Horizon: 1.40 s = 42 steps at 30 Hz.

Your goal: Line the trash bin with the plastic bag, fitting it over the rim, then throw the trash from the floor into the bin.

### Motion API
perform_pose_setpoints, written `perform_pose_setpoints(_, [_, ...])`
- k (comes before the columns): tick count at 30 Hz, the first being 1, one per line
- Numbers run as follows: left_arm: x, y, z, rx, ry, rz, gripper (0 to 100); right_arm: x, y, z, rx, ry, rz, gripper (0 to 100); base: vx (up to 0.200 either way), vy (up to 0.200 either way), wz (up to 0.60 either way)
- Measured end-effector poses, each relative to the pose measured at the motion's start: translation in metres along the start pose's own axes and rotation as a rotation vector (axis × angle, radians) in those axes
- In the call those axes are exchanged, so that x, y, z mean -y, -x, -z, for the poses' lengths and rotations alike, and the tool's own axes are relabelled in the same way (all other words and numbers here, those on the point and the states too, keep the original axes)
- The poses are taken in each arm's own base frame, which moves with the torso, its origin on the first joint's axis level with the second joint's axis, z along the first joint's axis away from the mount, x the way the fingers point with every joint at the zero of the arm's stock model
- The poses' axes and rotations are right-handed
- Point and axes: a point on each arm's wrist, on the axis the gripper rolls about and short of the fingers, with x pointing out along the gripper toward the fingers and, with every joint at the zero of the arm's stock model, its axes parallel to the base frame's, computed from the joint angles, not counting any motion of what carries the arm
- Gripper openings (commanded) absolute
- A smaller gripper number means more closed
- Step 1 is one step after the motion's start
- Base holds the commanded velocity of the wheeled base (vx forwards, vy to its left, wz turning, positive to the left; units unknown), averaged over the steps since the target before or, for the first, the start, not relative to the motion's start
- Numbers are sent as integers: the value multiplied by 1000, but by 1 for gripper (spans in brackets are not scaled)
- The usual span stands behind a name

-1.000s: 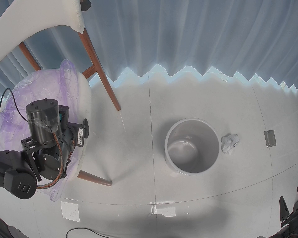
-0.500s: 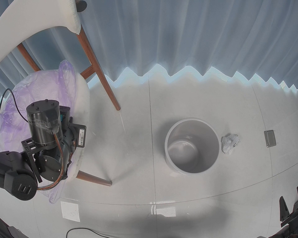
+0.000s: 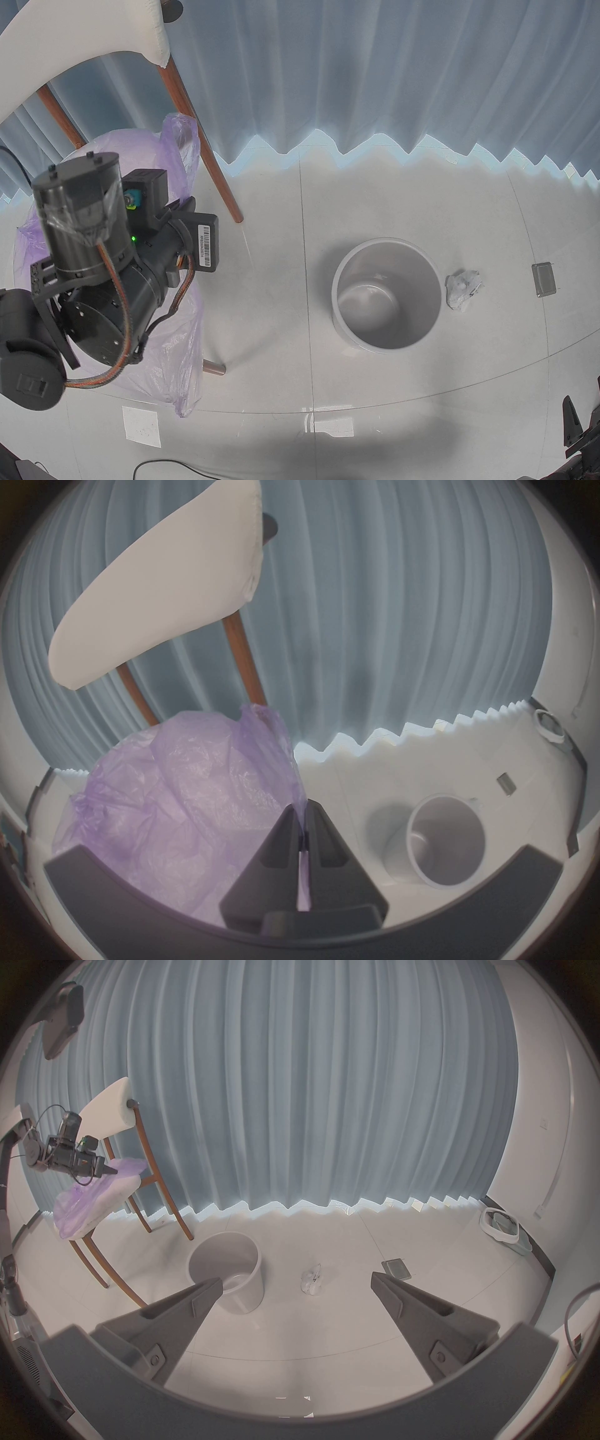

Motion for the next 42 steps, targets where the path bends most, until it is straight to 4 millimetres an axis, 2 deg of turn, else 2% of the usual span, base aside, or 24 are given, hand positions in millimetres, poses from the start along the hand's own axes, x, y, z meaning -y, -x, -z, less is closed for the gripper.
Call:
perform_pose_setpoints(5, [-12, 10, -10, -12, -12, 113, 0, 0, 0, 0, 0, 0, 0, 100, 0, 0, 0])
perform_pose_setpoints(11, [-33, 28, -20, -17, -11, 356, 0, 0, 0, 0, 0, 0, 0, 100, 0, 0, 0])
perform_pose_setpoints(22, [-73, 77, -44, -1, 110, 754, 0, 0, 0, 0, 0, 0, 0, 100, 0, 0, 0])
perform_pose_setpoints(31, [-94, 95, -59, 15, 296, 869, 0, 0, 0, 0, 0, 0, 0, 100, 0, 0, 0])
perform_pose_setpoints(38, [-101, 98, -67, 32, 410, 884, 0, 0, 0, 0, 0, 0, 0, 100, 0, 0, 0])
perform_pose_setpoints(42, [-103, 99, -73, 37, 457, 964, 0, 0, 0, 0, 0, 0, 0, 100, 0, 0, 0])
